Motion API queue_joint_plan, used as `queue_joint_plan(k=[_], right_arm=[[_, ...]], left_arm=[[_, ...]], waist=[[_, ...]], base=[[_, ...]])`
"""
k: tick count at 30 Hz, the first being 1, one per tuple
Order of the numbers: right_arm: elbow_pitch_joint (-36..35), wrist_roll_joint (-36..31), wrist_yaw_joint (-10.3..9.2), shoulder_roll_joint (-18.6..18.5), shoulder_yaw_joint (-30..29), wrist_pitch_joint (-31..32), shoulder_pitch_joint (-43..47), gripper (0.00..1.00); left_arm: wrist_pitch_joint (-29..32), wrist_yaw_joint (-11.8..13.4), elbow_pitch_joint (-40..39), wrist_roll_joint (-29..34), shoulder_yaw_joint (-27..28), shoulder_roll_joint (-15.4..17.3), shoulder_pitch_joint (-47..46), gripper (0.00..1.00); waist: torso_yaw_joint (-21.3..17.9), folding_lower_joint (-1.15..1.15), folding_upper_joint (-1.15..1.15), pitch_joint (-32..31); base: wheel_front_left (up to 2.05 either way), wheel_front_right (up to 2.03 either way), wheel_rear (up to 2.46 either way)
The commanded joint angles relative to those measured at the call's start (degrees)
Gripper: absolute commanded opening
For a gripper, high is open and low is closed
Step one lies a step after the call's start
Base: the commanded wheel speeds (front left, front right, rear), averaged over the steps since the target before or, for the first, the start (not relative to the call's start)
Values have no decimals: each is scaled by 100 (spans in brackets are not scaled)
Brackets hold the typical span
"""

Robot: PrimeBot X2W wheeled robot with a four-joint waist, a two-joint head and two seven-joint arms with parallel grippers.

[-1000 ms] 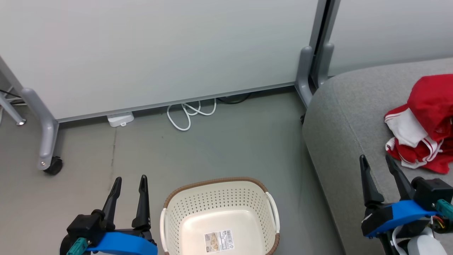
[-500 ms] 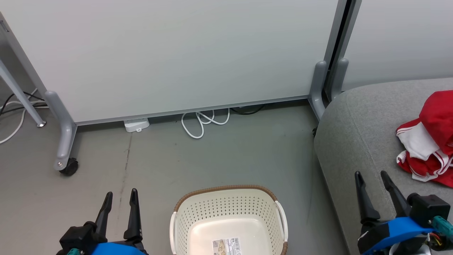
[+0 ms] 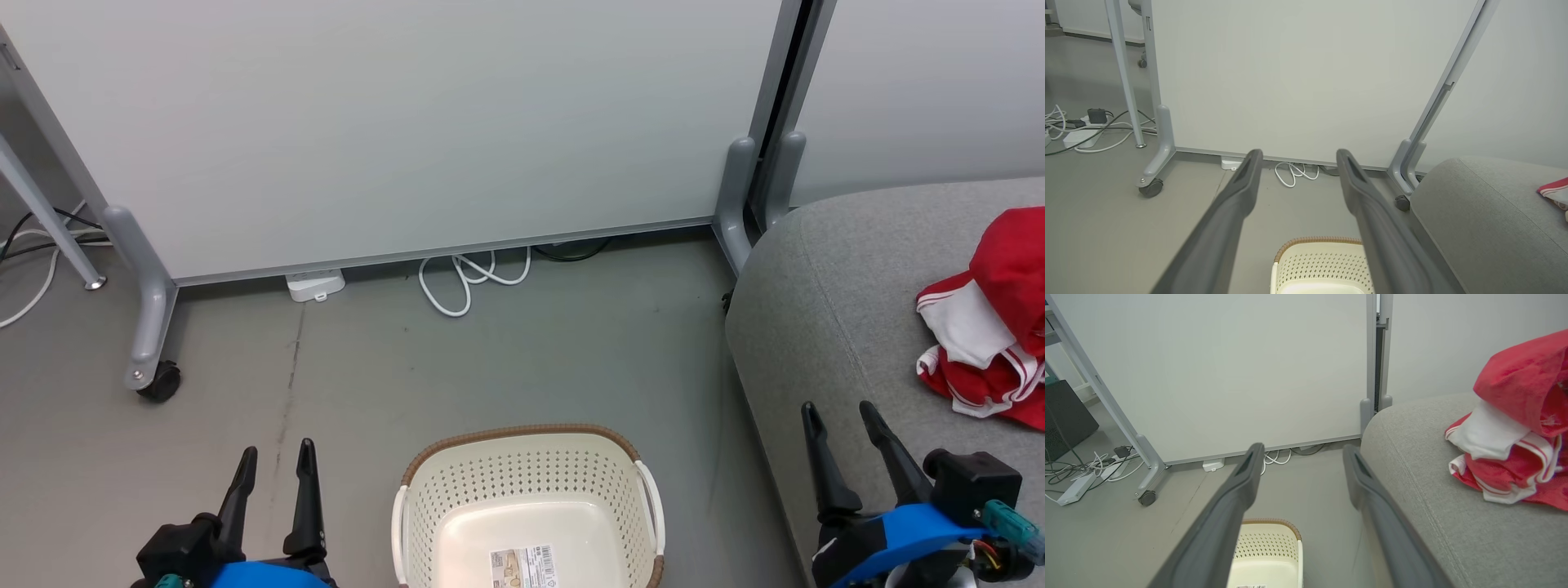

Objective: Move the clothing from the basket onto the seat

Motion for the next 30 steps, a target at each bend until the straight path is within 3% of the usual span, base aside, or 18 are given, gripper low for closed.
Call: queue_joint_plan(k=[1, 17, 18, 27, 30], right_arm=[[16, 30, 1, 13, 16, -32, 36, 100], [117, 58, 1, 13, 105, -60, 19, 100], [124, 55, 0, 2, 104, -45, -2, 0], [636, 58, 0, 26, 120, -8, 152, 0], [650, 363, 0, 27, 96, 45, 121, 0]], left_arm=[[-14, -8, 10, -2, -18, 15, -18, 100], [-14, -9, 45, -46, -104, 38, 9, 100], [4, 0, 54, -49, -109, 5, 1, 0], [43, 0, 512, -51, -125, -76, 267, 0], [124, 0, 492, -327, -82, -84, 236, 0]], waist=[[-2, 0, 0, 4], [3, 0, 0, -11], [1, 0, 0, -11], [0, 0, 0, -12], [-5, 0, 0, -10]], base=[[0, 0, 0], [0, 0, 0], [0, 0, 0], [0, 0, 0], [0, 0, 0]])
